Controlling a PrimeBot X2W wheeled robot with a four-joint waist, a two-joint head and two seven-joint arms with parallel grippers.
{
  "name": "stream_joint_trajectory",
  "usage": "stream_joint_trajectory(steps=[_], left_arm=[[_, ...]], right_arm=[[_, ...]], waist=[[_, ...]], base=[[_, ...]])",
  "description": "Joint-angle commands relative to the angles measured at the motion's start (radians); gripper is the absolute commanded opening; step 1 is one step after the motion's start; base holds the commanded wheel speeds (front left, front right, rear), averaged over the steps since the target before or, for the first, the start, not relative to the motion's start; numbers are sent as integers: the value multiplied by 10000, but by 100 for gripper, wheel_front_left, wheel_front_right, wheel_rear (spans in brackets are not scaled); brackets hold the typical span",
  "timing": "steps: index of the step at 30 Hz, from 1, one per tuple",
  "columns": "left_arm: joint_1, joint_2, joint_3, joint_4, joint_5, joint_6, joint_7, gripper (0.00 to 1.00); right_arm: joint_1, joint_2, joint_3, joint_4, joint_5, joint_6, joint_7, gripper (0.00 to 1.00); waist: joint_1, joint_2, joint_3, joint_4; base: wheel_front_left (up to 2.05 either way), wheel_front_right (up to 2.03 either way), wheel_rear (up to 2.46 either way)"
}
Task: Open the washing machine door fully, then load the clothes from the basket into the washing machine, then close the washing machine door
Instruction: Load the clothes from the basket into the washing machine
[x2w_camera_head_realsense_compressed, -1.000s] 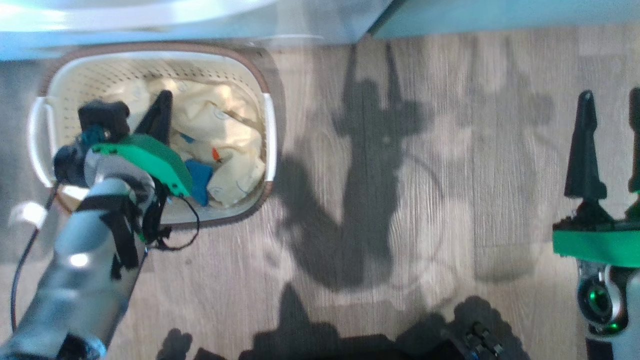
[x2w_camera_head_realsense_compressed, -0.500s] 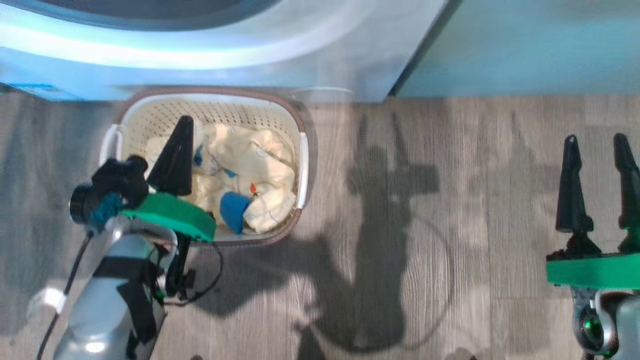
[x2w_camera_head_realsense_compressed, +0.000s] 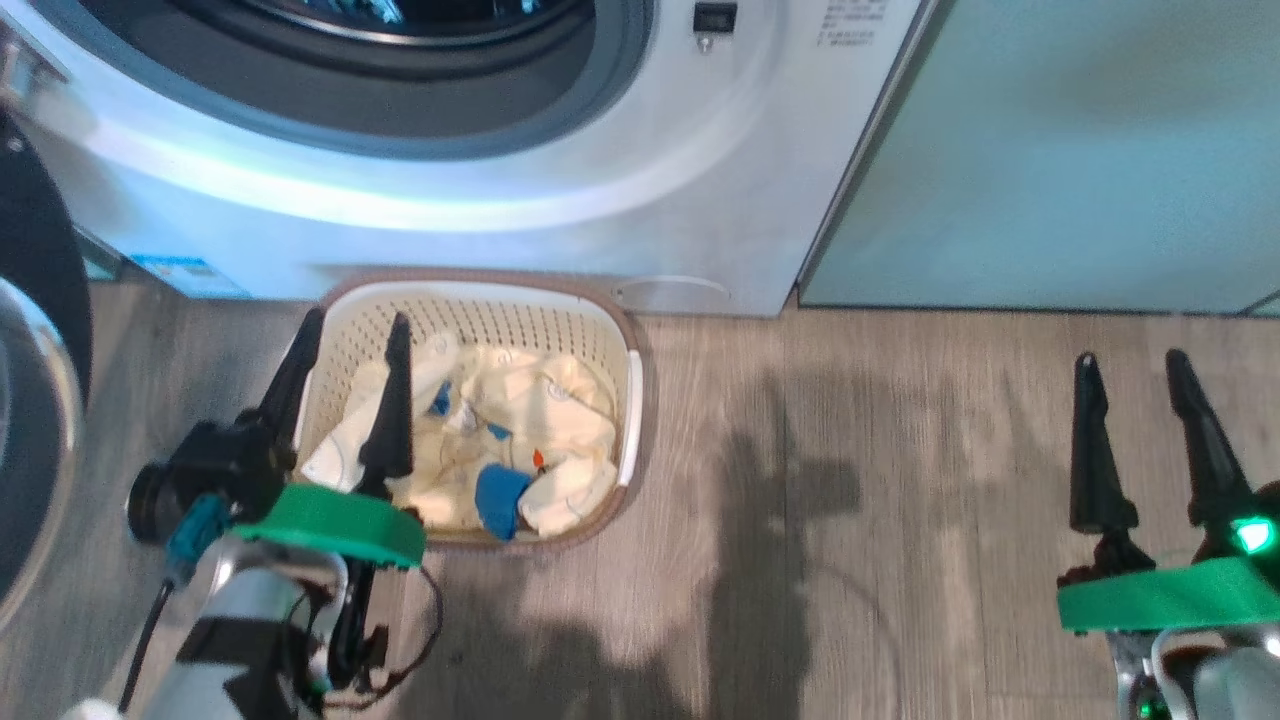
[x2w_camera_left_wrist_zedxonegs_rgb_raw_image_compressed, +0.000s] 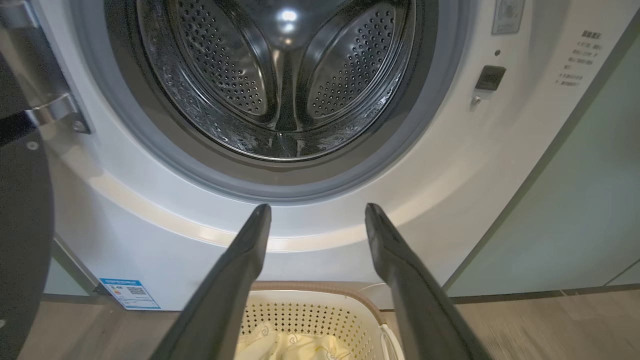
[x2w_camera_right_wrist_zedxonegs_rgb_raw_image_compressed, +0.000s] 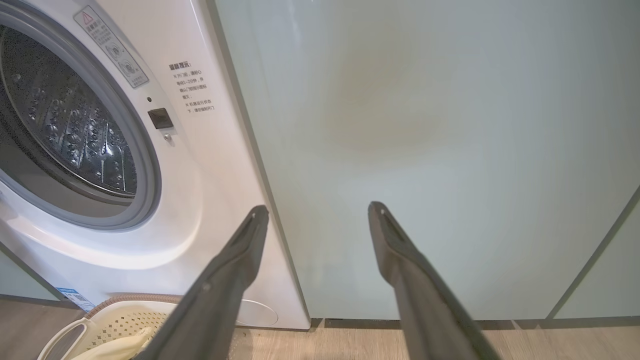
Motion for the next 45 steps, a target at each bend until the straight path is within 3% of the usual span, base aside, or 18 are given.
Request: stream_joint_trajectory(steps=[1,20,45], left_arm=[[185,207,490,-438,100,127,-60,100],[2186,501,638,-1574,115,552,354,100],[2672,593,600,-1857,41,792,531,100]], right_arm=[[130,-121,241,-212,-62,-29,-67,100],[1345,-121,309,55,30,-29,-67,100],[1848,-121,231,-41,65,-29,-67,100]], waist=[[2,-1,-531,51],[2,-1,-2513,182],[2,-1,-3001,84]], base=[[0,0,0],[0,0,0],[0,0,0]])
